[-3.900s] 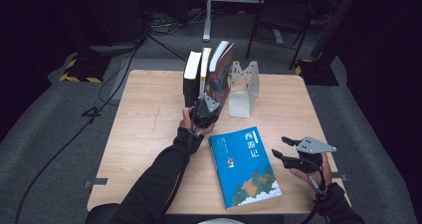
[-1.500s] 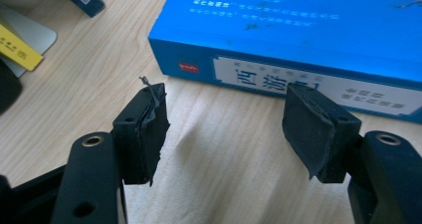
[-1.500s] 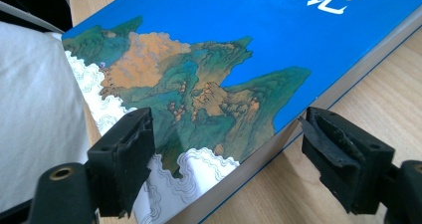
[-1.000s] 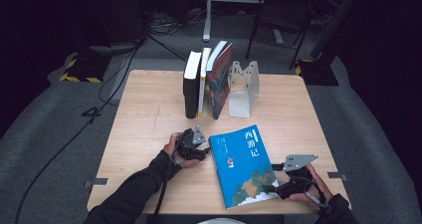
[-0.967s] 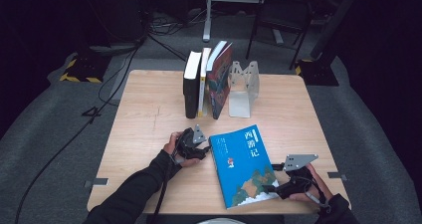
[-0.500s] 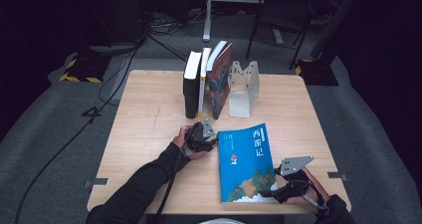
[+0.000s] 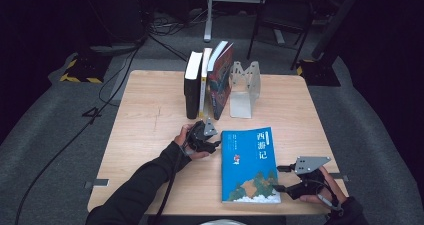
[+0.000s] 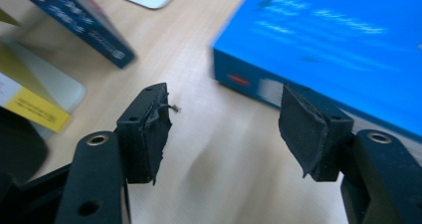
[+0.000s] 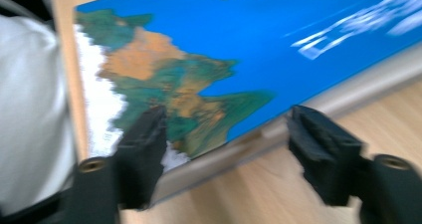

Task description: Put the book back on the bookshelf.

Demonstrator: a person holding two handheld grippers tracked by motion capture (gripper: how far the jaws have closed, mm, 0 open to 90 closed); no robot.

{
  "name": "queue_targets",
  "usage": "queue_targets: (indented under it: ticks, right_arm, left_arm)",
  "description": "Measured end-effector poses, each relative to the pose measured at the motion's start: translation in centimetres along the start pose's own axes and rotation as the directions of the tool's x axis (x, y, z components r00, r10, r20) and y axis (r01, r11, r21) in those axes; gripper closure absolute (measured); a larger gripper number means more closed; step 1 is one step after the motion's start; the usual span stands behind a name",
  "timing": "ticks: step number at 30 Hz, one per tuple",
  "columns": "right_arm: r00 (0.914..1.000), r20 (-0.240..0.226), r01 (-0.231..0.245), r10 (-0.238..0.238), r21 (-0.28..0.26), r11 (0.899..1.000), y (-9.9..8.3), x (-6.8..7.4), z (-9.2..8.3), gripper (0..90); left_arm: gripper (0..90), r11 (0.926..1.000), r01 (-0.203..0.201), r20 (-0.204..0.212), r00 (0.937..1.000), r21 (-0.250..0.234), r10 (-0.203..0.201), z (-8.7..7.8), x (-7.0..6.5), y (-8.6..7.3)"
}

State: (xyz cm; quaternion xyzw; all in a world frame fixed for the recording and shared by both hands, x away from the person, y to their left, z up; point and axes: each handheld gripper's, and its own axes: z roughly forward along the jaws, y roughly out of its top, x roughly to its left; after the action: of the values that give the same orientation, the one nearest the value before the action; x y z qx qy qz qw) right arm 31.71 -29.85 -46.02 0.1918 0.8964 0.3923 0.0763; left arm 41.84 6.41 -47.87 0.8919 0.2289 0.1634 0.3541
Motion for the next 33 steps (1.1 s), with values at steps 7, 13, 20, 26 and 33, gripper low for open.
queue_targets:
  ticks: [7,13,20,26,33]
  right_arm:
    - [0.9868,0.013,-0.16,0.161,-0.07,0.985,-0.3,-1.5,-0.3,33.8]
    - [0.9815,-0.034,-0.188,0.189,0.022,0.982,0.0,-1.4,2.3,22.8]
    - [0.9558,-0.084,-0.277,0.282,0.061,0.959,-0.2,-2.7,3.3,13.0]
    - [0.9649,-0.071,-0.248,0.253,0.075,0.966,0.5,-3.0,4.0,9.2]
    - [0.9876,0.01,-0.157,0.157,0.037,0.987,1.2,-2.1,3.2,24.7]
  left_arm:
    - [34.1,0.9951,-0.078,0.055,0.9957,0.061,0.075,-1.8,-3.4,-2.1]
    - [33.1,0.9952,-0.046,0.103,0.994,0.086,0.037,-2.7,-4.2,-3.8]
    - [30.4,0.9966,-0.038,0.121,0.9922,0.073,0.029,-2.7,-4.2,-4.1]
    - [30.1,0.9988,-0.001,0.146,0.9893,0.049,-0.006,-1.8,-3.5,-3.8]
    - [30.1,0.9997,0.017,0.174,0.9845,0.019,-0.02,-1.0,-3.2,-3.6]
